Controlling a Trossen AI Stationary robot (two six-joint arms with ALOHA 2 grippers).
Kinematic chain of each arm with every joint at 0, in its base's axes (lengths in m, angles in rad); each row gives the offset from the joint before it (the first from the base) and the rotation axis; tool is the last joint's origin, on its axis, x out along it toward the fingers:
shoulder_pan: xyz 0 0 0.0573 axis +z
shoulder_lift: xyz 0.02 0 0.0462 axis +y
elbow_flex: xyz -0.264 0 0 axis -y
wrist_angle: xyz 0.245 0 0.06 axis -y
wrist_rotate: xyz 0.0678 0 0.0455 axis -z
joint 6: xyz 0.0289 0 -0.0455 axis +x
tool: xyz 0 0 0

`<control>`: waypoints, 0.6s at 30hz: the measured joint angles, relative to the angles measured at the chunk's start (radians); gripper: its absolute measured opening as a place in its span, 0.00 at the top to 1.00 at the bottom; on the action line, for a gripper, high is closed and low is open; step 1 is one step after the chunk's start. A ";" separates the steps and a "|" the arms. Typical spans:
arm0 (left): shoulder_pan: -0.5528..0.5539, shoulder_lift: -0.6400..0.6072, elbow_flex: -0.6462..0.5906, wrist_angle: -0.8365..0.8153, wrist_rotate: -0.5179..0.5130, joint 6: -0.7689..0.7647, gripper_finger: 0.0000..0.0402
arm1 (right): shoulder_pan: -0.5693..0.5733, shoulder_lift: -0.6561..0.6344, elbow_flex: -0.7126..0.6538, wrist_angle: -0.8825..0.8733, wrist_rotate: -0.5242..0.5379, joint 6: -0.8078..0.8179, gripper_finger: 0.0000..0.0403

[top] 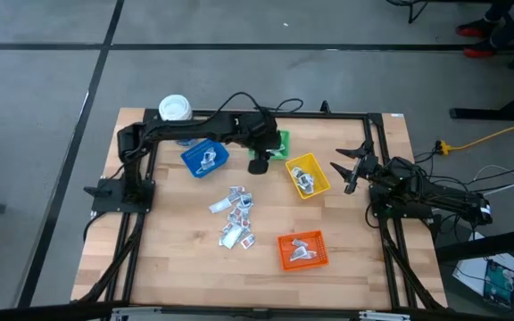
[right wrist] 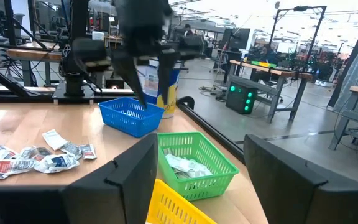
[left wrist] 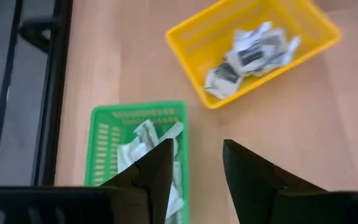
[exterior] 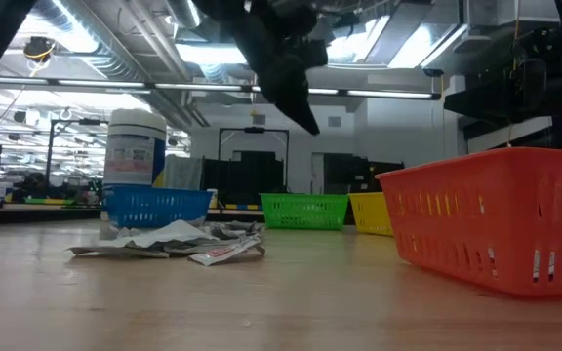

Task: Pick & Place First Aid Supplies
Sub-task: Put the white bandage into the green bin

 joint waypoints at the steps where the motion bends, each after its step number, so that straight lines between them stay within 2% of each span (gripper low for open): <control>1: -0.010 -0.008 0.000 -0.008 -0.001 0.012 0.67 | 0.000 0.000 0.000 0.000 0.000 0.000 0.41; 6: -0.062 -0.042 0.000 -0.090 -0.005 0.076 0.66 | 0.000 0.000 0.000 0.000 0.000 0.000 0.41; 15: -0.183 -0.114 -0.001 -0.354 -0.003 0.115 0.68 | 0.000 0.000 0.000 0.000 0.000 0.000 0.41; 18: -0.236 -0.163 -0.051 -0.380 -0.003 0.111 0.68 | 0.000 0.000 0.000 0.000 0.000 0.000 0.41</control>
